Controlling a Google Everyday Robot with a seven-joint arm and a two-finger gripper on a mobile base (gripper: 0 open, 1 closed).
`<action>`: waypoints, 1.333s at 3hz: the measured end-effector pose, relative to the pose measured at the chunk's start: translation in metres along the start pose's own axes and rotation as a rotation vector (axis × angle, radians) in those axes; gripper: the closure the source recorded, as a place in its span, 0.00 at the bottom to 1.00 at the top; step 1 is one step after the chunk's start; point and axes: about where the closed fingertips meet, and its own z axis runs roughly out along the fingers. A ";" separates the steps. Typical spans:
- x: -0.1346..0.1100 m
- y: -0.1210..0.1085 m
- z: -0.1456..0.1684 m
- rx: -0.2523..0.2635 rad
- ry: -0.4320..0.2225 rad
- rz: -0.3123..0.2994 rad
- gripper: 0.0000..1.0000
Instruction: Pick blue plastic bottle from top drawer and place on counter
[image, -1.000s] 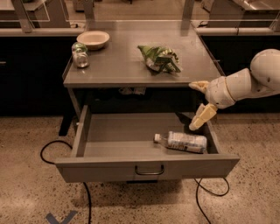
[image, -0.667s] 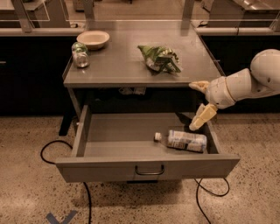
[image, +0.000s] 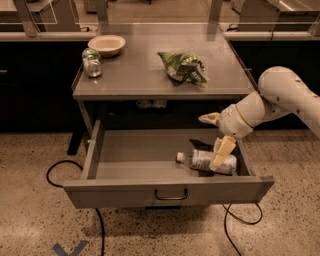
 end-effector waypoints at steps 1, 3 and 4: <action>0.000 0.000 0.000 0.000 0.000 0.000 0.00; 0.008 -0.003 0.058 -0.049 -0.199 0.073 0.00; 0.008 -0.003 0.057 -0.048 -0.197 0.072 0.00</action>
Offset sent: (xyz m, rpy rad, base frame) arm 0.0277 0.0574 -0.0781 0.5160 0.1117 -0.0613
